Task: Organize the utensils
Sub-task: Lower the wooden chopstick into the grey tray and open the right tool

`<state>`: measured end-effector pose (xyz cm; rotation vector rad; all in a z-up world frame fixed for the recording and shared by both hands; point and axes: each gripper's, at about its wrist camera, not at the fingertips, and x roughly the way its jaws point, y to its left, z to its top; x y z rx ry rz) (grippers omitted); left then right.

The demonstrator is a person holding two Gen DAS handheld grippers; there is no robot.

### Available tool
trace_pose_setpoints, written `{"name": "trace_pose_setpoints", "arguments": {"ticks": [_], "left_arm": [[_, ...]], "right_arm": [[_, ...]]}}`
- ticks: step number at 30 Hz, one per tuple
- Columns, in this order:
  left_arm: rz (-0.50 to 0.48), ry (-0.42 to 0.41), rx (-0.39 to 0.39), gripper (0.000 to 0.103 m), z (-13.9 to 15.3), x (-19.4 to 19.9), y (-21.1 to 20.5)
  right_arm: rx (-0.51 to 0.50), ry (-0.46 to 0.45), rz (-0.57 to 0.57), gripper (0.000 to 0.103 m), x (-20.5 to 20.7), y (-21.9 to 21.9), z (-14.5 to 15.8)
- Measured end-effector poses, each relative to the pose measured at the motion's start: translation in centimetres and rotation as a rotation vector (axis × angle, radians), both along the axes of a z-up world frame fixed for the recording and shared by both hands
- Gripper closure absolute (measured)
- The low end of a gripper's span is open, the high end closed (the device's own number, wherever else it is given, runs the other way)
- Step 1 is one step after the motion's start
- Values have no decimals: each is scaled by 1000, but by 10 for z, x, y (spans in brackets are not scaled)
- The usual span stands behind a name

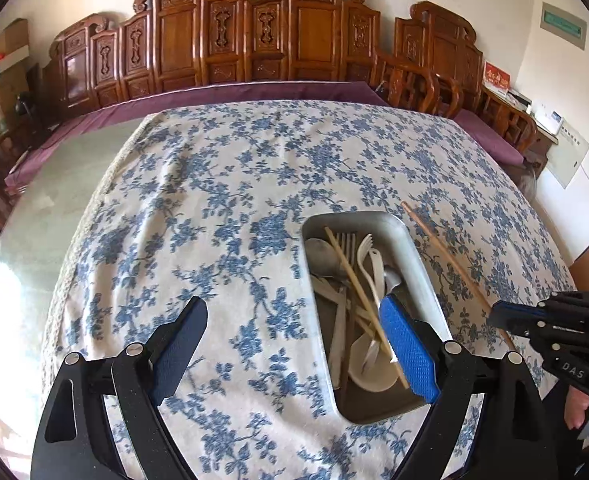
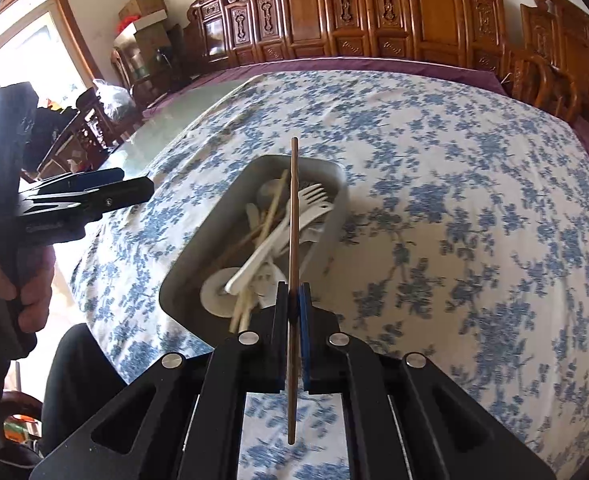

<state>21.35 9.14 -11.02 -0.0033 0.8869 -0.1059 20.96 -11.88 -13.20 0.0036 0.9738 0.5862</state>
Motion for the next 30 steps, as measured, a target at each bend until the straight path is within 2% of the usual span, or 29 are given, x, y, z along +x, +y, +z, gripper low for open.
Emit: {"name": "trace_pose_setpoints", "arguments": {"ticks": [15,30], "left_arm": [[70,6,-1,19,-3,-8,38],[76,11,-9,19,-8,-9,43]], "right_arm": [[80,125,6,97,30,54,-25],[5,162,-7,96,43,87,-46]]}}
